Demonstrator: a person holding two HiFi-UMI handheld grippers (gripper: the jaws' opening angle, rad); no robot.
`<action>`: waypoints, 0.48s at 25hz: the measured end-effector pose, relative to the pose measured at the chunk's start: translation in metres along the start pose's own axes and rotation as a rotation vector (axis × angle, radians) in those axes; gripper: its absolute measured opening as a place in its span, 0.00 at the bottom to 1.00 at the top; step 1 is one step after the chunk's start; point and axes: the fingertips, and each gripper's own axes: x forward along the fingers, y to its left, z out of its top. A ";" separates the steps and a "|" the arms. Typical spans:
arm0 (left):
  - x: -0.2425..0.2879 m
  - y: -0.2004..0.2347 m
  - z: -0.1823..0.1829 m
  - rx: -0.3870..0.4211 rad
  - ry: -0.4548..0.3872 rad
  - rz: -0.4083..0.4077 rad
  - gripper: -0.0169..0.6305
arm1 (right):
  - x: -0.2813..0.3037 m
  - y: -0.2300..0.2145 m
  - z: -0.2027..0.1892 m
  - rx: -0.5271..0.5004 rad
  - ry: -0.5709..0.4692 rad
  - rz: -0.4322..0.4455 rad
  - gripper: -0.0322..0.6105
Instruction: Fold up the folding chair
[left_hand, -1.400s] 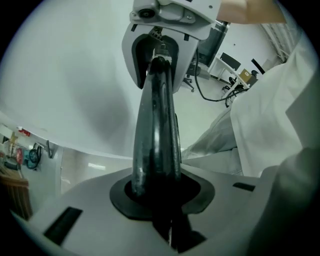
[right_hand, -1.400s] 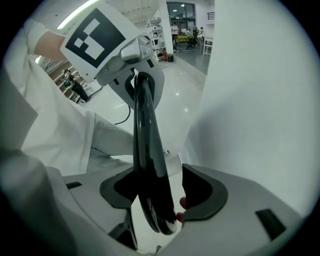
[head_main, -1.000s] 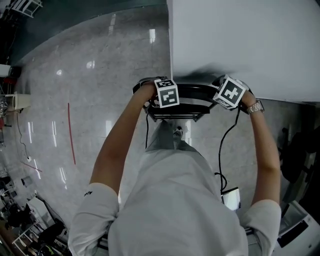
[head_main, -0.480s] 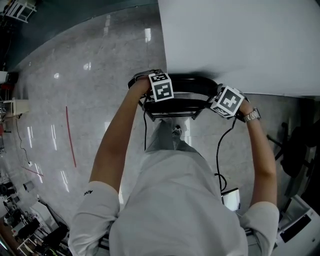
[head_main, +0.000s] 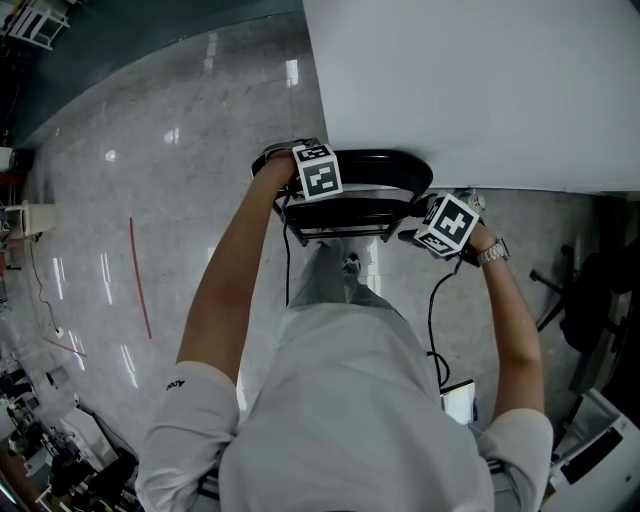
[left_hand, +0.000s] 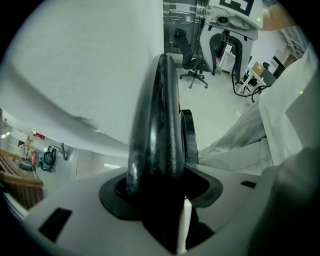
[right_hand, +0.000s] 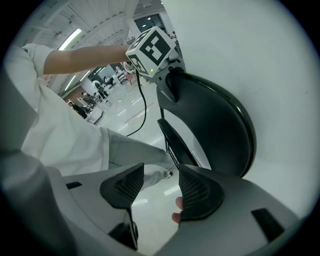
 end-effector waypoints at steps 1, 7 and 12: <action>0.000 0.001 0.000 -0.002 0.001 -0.003 0.36 | 0.002 0.002 -0.001 0.002 0.002 0.005 0.39; 0.001 0.002 0.002 0.011 -0.006 0.002 0.36 | 0.012 0.010 -0.007 0.030 -0.013 0.032 0.39; -0.004 -0.003 0.003 0.054 -0.048 0.014 0.36 | 0.019 0.026 -0.011 0.036 -0.021 0.061 0.39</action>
